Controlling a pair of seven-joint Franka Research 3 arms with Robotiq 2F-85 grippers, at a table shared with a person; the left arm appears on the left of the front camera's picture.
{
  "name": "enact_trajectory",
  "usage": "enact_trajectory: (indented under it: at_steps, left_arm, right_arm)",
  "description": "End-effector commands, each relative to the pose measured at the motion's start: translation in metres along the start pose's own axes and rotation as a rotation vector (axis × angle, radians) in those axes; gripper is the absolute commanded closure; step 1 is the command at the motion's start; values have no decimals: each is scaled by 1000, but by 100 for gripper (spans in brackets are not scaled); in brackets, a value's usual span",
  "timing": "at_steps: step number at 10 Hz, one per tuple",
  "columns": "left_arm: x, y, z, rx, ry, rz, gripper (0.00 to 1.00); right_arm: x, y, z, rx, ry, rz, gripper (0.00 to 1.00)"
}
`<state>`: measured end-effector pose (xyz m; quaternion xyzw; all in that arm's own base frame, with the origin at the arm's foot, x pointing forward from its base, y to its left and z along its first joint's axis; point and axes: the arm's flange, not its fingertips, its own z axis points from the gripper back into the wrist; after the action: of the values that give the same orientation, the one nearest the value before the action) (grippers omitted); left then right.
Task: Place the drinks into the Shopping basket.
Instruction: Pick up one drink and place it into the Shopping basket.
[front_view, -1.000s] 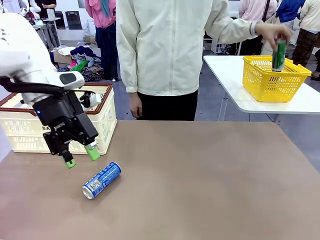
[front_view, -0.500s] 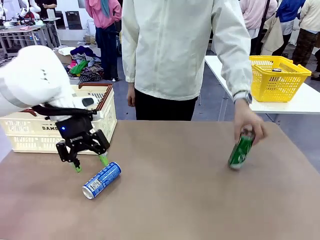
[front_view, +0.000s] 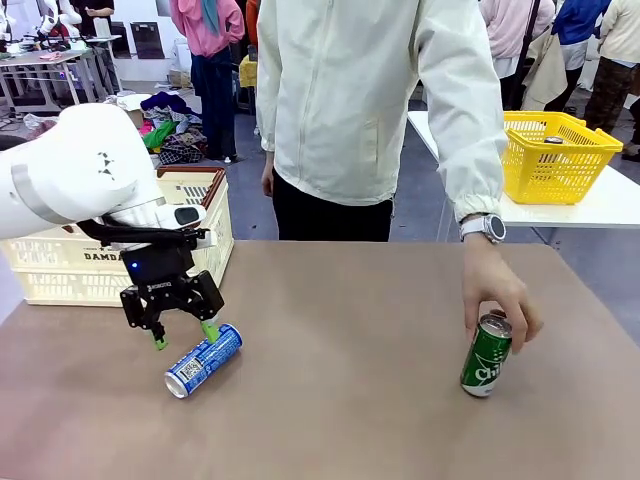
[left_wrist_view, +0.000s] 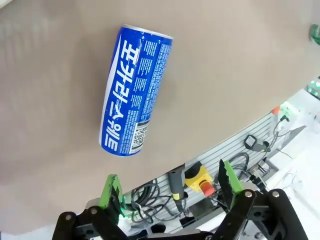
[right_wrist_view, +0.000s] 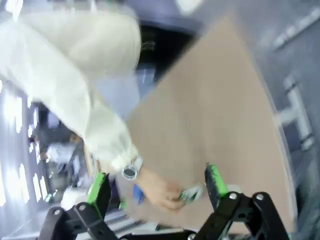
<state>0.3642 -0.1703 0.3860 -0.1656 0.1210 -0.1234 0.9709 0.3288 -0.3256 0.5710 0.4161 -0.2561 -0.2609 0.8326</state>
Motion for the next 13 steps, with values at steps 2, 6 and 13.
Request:
enact_trajectory:
  at_steps: [2,6,13]
  left_arm:
    - [-6,6,-14,10,-25,-63,0]
    - [17,13,-32,69,-57,-79,0]
    - [41,11,-63,197,-111,-218,0]
  right_arm:
    - [0,0,0,0,0,0,0]
    - [-21,29,15,-95,-6,98,0]
    - [3,19,31,-66,-55,61,0]
